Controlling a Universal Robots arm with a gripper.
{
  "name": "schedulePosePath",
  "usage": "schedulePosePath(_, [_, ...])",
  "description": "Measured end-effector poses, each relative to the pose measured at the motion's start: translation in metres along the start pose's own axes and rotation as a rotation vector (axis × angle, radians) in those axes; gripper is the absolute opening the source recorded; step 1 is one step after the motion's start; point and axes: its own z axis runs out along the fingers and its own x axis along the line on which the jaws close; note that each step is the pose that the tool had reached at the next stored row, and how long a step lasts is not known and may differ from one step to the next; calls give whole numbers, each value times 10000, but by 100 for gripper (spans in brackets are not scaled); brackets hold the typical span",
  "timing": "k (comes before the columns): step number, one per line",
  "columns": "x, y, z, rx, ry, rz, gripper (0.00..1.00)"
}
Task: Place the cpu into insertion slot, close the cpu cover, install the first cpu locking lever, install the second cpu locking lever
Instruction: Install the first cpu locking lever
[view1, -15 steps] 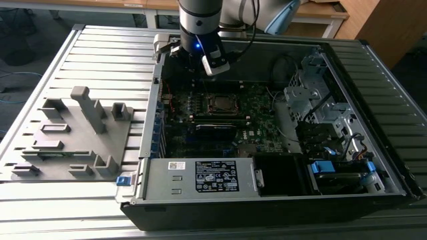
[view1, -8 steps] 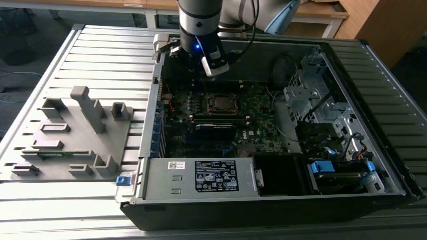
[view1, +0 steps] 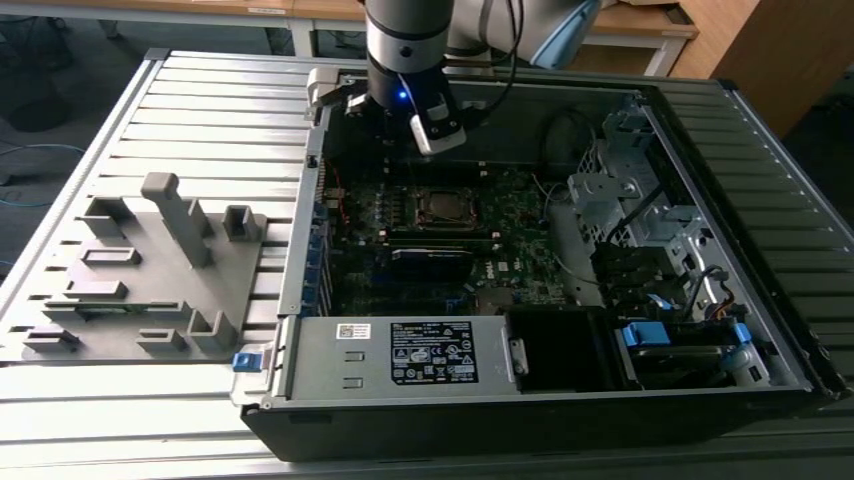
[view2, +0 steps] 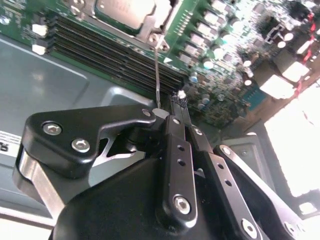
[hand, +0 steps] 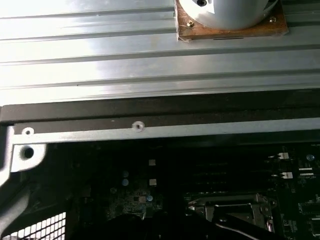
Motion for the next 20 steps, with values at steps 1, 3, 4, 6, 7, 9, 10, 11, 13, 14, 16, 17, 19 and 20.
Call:
schedulePosePath(1, [-27,2,1,-1,0,0,11])
schedulePosePath(3, [-81,5,3,0,0,0,11])
schedulePosePath(4, [-111,7,3,0,1,1,11])
schedulePosePath(6, [-170,11,5,0,2,1,11])
schedulePosePath(7, [-203,13,6,0,3,1,11])
schedulePosePath(9, [-264,17,7,-1,5,1,11])
schedulePosePath(10, [-294,19,8,0,6,1,11])
schedulePosePath(11, [-325,21,9,0,7,2,11])
schedulePosePath(13, [-382,24,10,0,8,3,11])
schedulePosePath(14, [-410,26,10,0,9,2,11])
schedulePosePath(16, [-421,26,9,2,11,2,11])
schedulePosePath(17, [-421,27,10,0,10,3,11])
schedulePosePath(19, [-452,32,-1,0,9,3,11])
schedulePosePath(20, [-452,32,-1,0,9,2,11])
